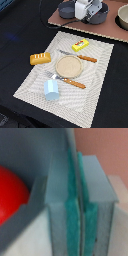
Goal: Interact with the objects in diverse but meaningful ways.
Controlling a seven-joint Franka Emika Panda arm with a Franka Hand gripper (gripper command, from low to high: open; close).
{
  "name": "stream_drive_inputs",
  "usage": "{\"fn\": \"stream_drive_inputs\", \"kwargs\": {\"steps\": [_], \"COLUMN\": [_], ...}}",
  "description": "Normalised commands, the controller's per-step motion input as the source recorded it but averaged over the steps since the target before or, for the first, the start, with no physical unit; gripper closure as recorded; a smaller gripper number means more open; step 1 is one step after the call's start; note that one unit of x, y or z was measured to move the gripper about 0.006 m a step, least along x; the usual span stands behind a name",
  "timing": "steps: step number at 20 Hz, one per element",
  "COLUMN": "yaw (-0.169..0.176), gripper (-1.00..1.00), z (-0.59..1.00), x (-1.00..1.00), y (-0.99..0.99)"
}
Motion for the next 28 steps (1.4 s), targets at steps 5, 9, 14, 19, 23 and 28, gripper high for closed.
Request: {"fn": "stream_drive_inputs", "kwargs": {"steps": [5, 9, 14, 19, 23, 28], "yaw": [0.046, 0.027, 0.019, 0.003, 0.0, -0.007], "gripper": [1.0, 1.0, -1.0, -1.0, -1.0, -1.0], "z": [0.17, 0.33, 0.33, 0.59, 0.67, 0.99], "x": [-0.22, -0.16, -0.11, -0.06, -0.04, -0.07], "y": [-0.04, -0.04, 0.0, 0.0, 0.0, -0.08]}}
